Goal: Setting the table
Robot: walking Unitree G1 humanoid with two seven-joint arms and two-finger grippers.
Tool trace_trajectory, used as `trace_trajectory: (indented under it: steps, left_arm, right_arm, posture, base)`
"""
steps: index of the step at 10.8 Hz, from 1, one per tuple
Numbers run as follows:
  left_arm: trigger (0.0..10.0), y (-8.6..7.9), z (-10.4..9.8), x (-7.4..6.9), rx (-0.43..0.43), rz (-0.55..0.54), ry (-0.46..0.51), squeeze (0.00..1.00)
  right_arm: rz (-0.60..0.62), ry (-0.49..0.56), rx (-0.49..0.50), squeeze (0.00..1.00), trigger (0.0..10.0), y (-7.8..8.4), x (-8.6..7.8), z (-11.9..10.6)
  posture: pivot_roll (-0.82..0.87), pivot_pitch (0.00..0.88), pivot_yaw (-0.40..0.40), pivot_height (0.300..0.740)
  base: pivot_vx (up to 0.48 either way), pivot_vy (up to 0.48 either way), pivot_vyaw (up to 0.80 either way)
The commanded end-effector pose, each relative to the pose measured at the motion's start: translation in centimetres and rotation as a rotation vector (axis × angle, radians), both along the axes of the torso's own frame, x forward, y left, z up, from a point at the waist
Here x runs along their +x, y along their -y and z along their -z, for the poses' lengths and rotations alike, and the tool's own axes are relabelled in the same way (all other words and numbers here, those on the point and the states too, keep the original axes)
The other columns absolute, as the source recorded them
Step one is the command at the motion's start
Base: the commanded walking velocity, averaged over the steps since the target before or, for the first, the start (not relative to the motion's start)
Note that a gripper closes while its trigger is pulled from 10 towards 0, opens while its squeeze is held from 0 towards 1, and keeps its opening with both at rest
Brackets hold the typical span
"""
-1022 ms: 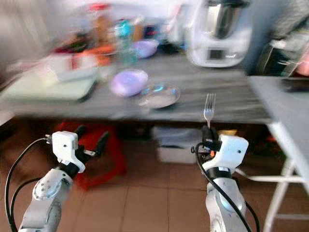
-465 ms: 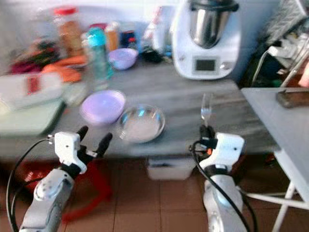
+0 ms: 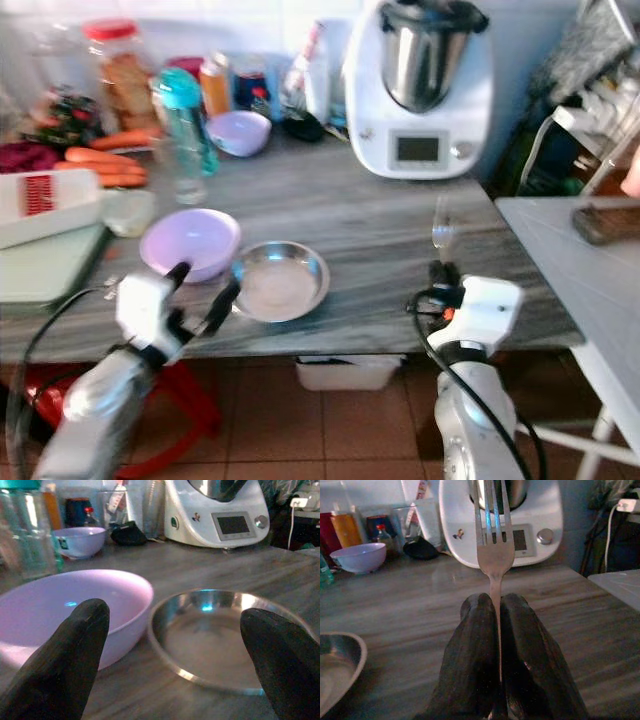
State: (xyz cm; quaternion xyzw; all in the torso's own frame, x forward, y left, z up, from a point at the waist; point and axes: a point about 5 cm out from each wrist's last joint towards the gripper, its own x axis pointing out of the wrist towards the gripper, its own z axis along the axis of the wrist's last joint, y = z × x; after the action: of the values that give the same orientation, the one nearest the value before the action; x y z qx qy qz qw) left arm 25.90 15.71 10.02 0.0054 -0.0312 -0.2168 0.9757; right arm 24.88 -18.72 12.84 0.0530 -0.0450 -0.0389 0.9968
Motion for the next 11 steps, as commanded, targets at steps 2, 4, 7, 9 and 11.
trace_trajectory:
  steps: [2,4,7,9,11]
  left_arm:
    - [10.0,0.4,-0.8,-0.3,-0.004,0.087,0.024,0.0]
    - [10.0,0.5,-1.1,-1.0,0.01,0.266,0.0,0.0]
    - [10.0,1.3,-1.3,-1.1,0.012,0.396,-0.021,0.0]
    - [10.0,1.8,-1.2,-1.8,0.006,0.454,-0.039,0.0]
    - [10.0,1.9,-1.0,-2.5,0.031,0.469,-0.043,0.0]
  right_arm:
    - [0.018,-0.019,-0.015,0.0,10.0,0.6,0.4,0.0]
    - [0.002,-0.076,0.017,0.0,10.0,1.2,1.5,0.3]
    - [-0.075,-0.156,-0.009,0.0,10.0,0.7,3.4,0.9]
    - [-0.109,-0.204,0.03,0.0,10.0,0.1,4.5,1.2]
    - [-0.182,-0.281,0.031,0.0,10.0,-1.4,5.8,2.6]
  posture:
    - [-0.02,0.0,0.004,0.74]
    - [-0.02,0.0,0.004,0.74]
    - [-0.01,0.0,0.002,0.74]
    - [0.0,0.005,-0.001,0.74]
    - [0.03,0.008,-0.01,0.74]
  base:
    - [0.0,0.0,0.0]
    - [0.0,0.0,0.0]
    - [0.0,0.0,0.0]
    - [0.0,0.0,0.0]
    - [0.0,0.0,0.0]
